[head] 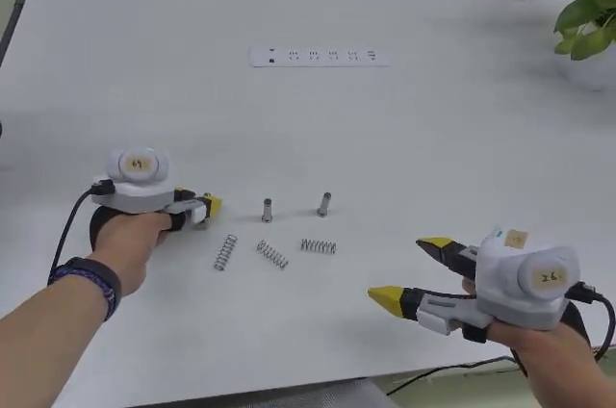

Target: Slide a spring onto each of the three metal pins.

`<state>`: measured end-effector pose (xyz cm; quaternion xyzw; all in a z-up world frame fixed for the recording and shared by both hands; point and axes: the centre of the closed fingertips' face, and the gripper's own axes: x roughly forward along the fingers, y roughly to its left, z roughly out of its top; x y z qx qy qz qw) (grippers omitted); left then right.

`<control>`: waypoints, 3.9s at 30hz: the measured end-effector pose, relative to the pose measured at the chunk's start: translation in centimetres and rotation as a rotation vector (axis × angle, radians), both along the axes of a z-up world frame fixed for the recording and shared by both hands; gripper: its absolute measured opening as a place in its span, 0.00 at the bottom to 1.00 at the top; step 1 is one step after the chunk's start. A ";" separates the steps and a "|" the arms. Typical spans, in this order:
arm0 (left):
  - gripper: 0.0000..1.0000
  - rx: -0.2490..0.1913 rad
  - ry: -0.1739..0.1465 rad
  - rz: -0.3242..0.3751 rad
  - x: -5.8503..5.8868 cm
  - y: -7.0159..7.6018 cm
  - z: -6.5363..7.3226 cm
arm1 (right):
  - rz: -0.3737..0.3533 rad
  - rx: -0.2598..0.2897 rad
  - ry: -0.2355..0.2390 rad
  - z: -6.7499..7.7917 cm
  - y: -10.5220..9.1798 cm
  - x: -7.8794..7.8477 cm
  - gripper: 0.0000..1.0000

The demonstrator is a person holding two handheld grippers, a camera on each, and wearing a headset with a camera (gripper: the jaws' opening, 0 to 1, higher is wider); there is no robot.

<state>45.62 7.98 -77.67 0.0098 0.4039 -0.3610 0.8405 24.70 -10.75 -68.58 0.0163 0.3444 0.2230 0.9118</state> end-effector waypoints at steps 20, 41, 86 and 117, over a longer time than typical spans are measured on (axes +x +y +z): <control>0.02 0.061 0.023 0.058 0.7 0.4 -0.2 | 0.019 0.000 0.003 -0.3 0.3 0.3 0.63; 0.00 0.181 0.065 0.038 0.5 0.5 -0.7 | 0.008 0.002 -0.003 -0.2 0.0 0.2 0.62; 0.00 0.169 -0.015 0.057 0.0 2.3 2.3 | 0.018 0.013 -0.026 0.2 0.6 0.5 0.61; 0.00 0.160 -0.035 0.073 -0.3 2.9 3.3 | 0.023 0.013 -0.030 0.1 1.0 0.2 0.61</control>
